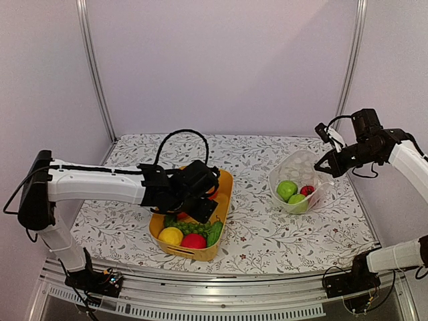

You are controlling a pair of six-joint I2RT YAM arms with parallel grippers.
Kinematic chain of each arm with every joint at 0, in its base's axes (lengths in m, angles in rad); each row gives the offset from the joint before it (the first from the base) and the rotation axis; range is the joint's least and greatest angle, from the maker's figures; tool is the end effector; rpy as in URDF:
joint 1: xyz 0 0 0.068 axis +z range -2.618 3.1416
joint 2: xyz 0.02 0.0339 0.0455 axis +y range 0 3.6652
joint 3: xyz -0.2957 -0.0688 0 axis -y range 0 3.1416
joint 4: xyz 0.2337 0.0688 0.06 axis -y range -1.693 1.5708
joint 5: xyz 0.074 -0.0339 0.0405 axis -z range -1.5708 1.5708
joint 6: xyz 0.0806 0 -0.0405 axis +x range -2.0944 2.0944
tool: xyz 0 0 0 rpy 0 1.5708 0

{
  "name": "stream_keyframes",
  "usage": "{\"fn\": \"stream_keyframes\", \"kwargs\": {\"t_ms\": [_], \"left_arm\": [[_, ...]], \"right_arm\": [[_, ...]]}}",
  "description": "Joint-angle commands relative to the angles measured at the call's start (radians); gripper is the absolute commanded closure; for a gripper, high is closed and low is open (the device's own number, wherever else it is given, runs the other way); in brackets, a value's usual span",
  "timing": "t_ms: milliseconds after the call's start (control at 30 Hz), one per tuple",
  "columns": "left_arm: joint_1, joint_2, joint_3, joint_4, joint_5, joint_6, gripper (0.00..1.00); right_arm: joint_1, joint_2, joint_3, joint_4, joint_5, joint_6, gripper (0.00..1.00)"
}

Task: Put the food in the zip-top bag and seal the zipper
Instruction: Pick up the fake vegetable from the bin.

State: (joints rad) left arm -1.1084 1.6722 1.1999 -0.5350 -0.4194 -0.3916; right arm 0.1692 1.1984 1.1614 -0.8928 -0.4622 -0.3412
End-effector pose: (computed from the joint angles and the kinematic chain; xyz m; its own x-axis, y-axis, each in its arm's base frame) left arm 0.1918 -0.3113 0.2300 -0.6235 0.4695 -0.6251 0.5219 0.8453 0.1143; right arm 0.2261 0.0751 0.3231 -0.6061 -0.4074 -0.6831 -0.6541 0.7440 0.1367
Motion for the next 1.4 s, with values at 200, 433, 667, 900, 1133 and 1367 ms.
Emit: {"fn": "stream_keyframes", "kwargs": {"t_ms": [200,433,667,900,1133,1367], "left_arm": [[0.151,0.173,0.110,-0.039,0.014,0.147,0.33],[0.205,0.293,0.204,0.001,0.046,0.225,0.38],[0.212,0.415,0.305,-0.008,0.075,0.273,0.46],[0.207,0.473,0.317,-0.014,0.017,0.272,0.51],[0.191,0.481,0.310,-0.026,0.004,0.264,0.69],[0.132,0.346,0.272,-0.031,-0.056,0.229,0.79]], "right_arm": [[-0.001,-0.034,-0.015,-0.027,-0.039,-0.035,1.00],[0.000,-0.051,-0.018,-0.038,-0.044,-0.040,1.00],[-0.001,-0.055,-0.019,-0.050,-0.045,-0.050,1.00],[0.000,-0.063,-0.008,-0.070,-0.060,-0.052,1.00],[0.001,-0.057,-0.013,-0.074,-0.061,-0.054,0.99],[0.002,-0.052,-0.011,-0.079,-0.060,-0.051,1.00]]}}
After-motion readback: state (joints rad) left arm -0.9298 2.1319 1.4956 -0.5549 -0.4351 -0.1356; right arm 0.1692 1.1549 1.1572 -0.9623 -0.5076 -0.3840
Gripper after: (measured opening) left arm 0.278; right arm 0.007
